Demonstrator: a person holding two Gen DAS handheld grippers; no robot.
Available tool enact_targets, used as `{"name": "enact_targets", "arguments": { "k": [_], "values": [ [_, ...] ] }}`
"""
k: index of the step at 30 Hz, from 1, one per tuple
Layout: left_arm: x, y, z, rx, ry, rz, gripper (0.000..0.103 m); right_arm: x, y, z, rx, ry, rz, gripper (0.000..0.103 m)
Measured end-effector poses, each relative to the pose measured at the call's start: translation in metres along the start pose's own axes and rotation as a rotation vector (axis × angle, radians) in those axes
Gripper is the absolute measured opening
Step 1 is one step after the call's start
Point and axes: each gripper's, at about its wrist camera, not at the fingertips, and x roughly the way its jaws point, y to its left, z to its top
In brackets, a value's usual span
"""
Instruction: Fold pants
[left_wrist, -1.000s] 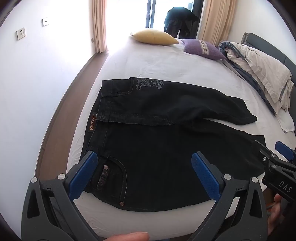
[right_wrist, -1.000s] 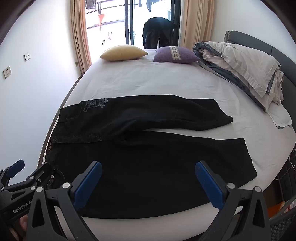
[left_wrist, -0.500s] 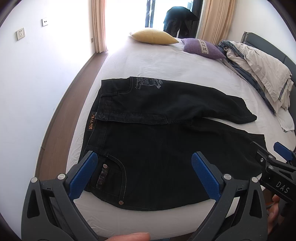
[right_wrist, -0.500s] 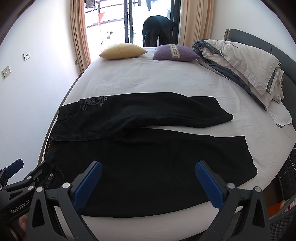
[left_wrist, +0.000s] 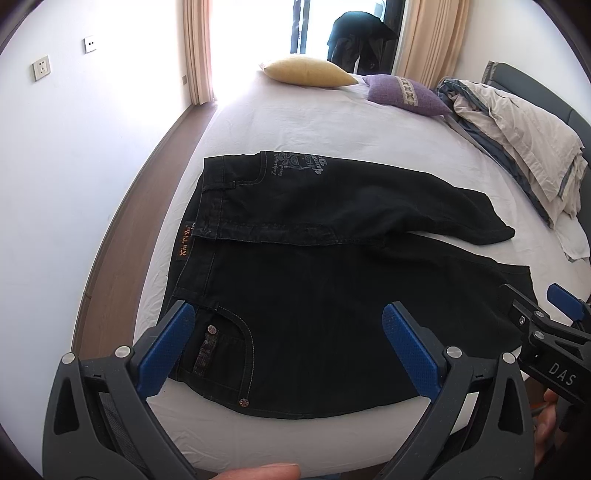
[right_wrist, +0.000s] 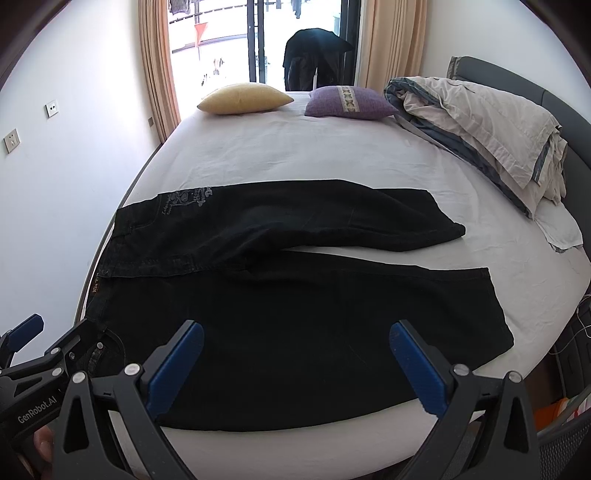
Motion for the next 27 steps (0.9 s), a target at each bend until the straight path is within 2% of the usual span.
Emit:
{"name": "enact_targets", "arguments": {
  "k": [23,24,27],
  "values": [
    [0.003,0.013,-0.015,0.003,0.004,0.001,0.103,0.003,0.001,-0.001,-0.002,0.007,0.002,0.103],
    [0.002,0.000,-0.003,0.001,0.003,0.002,0.103,0.003,0.000,-0.003,-0.001,0.007,0.003,0.103],
    [0.003,0.002,-0.005,0.002,0.004,0.003,0.103,0.003,0.000,-0.002,-0.002,0.007,0.003,0.103]
  ]
}}
